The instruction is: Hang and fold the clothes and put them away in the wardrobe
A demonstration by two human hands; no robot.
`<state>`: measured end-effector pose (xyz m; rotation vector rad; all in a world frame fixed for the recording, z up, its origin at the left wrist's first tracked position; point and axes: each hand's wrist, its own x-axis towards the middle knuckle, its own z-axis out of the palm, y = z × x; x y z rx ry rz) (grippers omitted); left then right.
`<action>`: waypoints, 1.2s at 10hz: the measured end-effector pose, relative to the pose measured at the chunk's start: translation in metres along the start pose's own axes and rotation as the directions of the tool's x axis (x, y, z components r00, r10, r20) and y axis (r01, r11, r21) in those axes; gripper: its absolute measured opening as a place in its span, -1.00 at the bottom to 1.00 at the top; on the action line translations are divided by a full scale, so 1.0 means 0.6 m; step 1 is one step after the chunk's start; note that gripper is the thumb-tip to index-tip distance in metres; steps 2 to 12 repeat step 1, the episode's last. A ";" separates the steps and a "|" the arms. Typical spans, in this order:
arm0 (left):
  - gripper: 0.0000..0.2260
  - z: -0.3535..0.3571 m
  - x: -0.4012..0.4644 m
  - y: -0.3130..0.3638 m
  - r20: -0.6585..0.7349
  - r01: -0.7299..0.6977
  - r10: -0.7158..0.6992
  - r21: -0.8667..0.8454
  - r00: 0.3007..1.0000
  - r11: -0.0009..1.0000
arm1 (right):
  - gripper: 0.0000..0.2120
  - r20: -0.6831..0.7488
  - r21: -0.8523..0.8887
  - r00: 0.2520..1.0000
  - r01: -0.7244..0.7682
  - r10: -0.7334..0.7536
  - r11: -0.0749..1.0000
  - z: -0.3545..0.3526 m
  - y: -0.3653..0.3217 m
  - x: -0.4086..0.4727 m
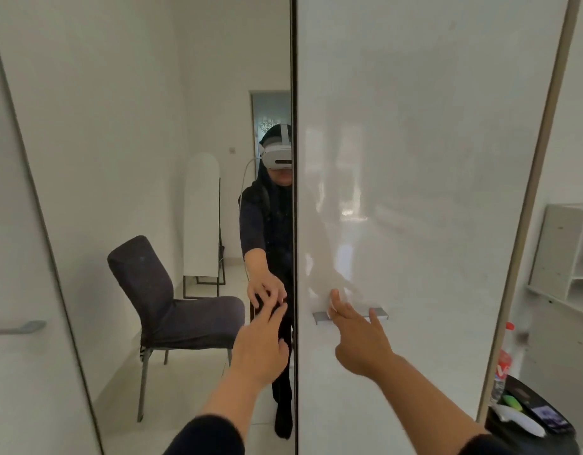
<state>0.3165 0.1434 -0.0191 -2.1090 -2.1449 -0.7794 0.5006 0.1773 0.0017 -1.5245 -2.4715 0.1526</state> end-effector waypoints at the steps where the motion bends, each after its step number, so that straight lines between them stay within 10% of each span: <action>1: -0.54 0.064 -0.082 -0.051 0.338 0.111 -0.116 0.035 0.934 0.993 | -0.46 -0.107 0.229 0.992 0.088 -0.065 0.969 -0.101 0.016 -0.018; 12: -0.54 0.064 -0.082 -0.051 0.338 0.111 -0.116 0.035 0.934 0.993 | -0.46 -0.107 0.229 0.992 0.088 -0.065 0.969 -0.101 0.016 -0.018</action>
